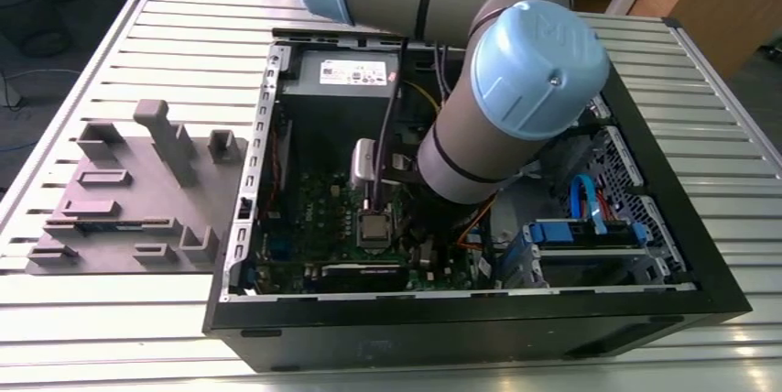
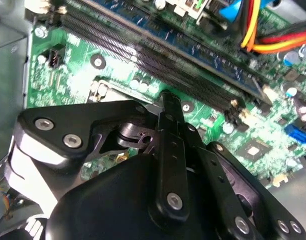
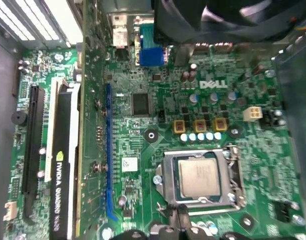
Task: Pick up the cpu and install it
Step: 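Install the first cpu locking lever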
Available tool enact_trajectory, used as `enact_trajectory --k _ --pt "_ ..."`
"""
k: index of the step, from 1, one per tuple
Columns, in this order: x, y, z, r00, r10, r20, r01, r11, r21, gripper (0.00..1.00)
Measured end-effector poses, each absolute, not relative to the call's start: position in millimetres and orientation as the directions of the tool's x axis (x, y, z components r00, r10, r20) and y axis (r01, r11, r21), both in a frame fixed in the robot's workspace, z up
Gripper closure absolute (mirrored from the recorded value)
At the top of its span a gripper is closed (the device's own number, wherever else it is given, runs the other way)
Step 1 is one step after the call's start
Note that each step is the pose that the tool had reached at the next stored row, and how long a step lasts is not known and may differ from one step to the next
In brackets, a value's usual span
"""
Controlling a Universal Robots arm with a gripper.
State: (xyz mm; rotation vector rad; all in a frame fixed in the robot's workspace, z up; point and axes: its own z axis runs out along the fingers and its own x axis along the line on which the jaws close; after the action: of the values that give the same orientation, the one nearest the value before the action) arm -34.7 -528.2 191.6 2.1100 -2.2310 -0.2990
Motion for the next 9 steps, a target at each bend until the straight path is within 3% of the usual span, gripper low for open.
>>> enact_trajectory --k 9 --pt "-34 -528 225 -0.063 -0.994 -0.090 -0.983 0.046 0.179 0.89"
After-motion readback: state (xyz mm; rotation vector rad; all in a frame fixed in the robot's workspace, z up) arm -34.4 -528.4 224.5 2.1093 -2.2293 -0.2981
